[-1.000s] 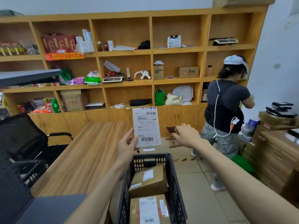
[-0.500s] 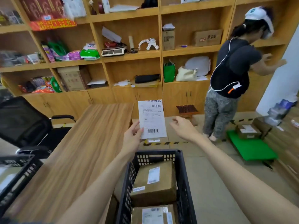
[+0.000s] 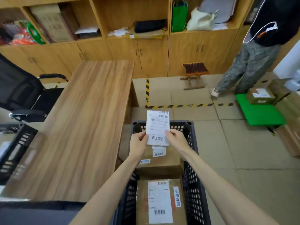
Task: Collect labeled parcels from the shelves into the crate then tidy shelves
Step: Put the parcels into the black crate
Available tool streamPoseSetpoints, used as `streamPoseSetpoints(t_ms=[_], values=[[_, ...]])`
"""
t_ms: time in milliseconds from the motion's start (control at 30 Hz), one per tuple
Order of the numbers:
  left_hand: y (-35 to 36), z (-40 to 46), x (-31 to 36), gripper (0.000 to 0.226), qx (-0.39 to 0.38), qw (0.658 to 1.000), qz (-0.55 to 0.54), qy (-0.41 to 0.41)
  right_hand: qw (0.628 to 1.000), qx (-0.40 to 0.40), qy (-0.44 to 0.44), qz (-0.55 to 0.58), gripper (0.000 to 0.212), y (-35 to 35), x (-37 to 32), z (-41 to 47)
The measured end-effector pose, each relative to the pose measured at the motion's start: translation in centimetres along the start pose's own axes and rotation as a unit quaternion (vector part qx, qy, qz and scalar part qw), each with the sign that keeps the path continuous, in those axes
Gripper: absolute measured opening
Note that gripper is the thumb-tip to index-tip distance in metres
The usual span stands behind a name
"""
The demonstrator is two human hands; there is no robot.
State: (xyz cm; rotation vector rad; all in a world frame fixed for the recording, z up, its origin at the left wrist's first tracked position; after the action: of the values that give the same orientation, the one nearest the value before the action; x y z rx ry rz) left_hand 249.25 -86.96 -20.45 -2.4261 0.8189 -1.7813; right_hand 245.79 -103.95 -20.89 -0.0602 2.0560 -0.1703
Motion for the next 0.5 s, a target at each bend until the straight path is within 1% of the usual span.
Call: streamPoseSetpoints(t_ms=[100,200,300,400,500], values=[[0.2,0.7,-4.2,0.025,-0.017,0.997,-0.02,-0.072,0.998,-0.033,0.047,0.003,0.023,2.1,2.8,1.3],[0.1,1.4,-7.5,0.03,-0.024,0.992,-0.028,-0.117,0.994,-0.046,0.094,0.019,0.023,3.7,4.7,2.3],[-0.2,2.0,-10.2,0.034,-0.026,0.989,-0.024,-0.146,0.99,-0.065,0.121,0.027,0.036,5.2,6.4,3.5],[-0.1,2.9,-12.1,0.035,-0.021,0.984,-0.027,-0.172,0.985,-0.079,0.148,0.036,0.04,6.4,7.4,4.3],[0.2,3.8,-13.2,0.037,-0.016,0.983,-0.031,-0.182,0.984,-0.075,0.157,0.035,0.043,7.1,8.1,5.4]])
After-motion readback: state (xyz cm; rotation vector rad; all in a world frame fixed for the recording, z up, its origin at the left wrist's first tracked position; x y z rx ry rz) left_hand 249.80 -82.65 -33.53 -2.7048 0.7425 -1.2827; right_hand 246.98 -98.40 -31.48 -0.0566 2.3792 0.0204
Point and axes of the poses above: each hand's wrist, its own z-axis towards the middle knuckle, its own y-axis out of the palm, x = y × z, the point moved 5 cm from there along z, towards the middle knuckle, and after that the axes turned 8 degrees about -x, right-handed, at the moved point
